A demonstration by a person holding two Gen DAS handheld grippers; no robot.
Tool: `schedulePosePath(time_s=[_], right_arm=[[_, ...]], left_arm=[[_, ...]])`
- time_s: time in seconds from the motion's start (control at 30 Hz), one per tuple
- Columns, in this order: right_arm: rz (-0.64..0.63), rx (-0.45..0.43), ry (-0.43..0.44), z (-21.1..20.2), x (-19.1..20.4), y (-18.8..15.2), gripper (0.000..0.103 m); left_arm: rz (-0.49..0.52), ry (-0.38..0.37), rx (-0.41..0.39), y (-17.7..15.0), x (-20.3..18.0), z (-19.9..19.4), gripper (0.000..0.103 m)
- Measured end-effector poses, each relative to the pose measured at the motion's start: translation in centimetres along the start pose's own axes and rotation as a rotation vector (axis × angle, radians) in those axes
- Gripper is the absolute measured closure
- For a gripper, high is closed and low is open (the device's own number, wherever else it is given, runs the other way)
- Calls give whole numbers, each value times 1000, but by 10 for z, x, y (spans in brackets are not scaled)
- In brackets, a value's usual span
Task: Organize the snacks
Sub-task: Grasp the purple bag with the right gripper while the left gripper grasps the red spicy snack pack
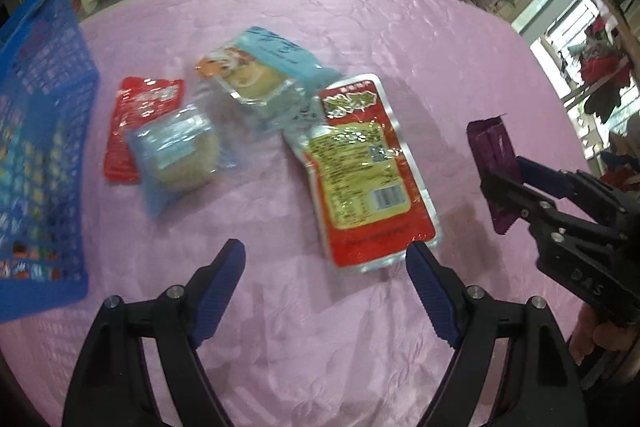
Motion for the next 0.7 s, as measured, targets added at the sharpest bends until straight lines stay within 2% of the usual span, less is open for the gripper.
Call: schedulePosePath(time_s=[0.1,0.3,0.47,0.63,0.7], right_arm=[[26,0,16,1,-9,-1,52],[68,-4,35,9,-25,-2,52],[89,-11,29,16,-31,-1,52],[94,-12,47,20,-33,0,52],[101,-13,52,21,-35,0,52]], left_arm=[[-2,5,25,6,-6,11,22],[-75,-50,90,20,-15,27,22],[-79,-21,115,34,-25,41,22],[-84,-49,123,44,-41,51,22],[-87,-37,131,46,-42,56,22]])
Point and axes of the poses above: each gripper's, at about its wrist camera, not at the fingertips, and z roughly the way its jaws point, x to its left, y to its top, the point moved 10 cm from there along z, roughly the way its jaws point, and after that the axes turned 6 degrees about -x, right-handed, at the moved point
